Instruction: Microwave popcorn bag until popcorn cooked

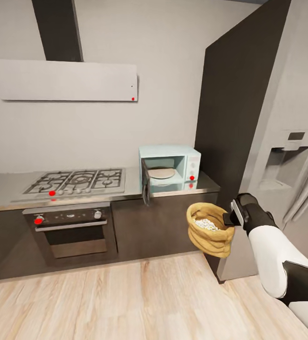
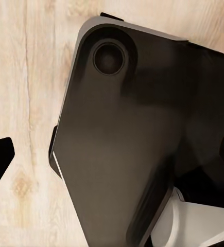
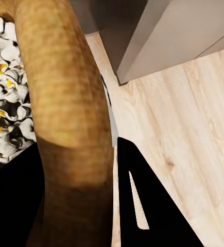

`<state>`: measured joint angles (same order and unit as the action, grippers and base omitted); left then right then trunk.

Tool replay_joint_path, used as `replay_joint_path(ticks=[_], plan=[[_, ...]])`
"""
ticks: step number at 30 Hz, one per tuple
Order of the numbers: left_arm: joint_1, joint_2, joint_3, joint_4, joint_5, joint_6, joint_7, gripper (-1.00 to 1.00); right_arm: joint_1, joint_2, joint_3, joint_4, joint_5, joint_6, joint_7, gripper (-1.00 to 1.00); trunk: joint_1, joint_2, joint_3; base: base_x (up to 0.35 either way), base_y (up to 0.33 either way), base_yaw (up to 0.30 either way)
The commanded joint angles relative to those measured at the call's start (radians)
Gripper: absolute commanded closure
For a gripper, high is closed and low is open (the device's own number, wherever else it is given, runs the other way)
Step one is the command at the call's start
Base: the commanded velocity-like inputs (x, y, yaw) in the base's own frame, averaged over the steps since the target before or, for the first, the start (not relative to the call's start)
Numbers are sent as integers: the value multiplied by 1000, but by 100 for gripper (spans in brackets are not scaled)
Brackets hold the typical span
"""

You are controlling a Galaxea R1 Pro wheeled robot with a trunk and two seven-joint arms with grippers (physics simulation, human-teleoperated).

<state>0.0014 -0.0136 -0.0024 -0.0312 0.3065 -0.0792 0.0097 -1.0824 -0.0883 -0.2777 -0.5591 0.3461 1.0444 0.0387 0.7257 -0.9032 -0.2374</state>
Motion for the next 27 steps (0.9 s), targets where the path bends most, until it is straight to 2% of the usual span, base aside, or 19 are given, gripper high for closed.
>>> replay_joint_path(ticks=[1, 15, 27], plan=[[0, 0, -1, -1, 5, -2, 1, -100, -1, 1, -3, -1, 5, 3, 4, 100, 0, -1, -1, 76, -280, 21], [0, 1, 7, -1, 9, -4, 1, -100, -1, 3, -2, -1, 1, 3, 4, 100, 0, -1, -1, 70, -269, 252], [0, 1, 7, -1, 10, -4, 1, -100, -1, 11, -1, 0, -1, 3, 4, 100, 0, -1, -1, 4, -21, 270]])
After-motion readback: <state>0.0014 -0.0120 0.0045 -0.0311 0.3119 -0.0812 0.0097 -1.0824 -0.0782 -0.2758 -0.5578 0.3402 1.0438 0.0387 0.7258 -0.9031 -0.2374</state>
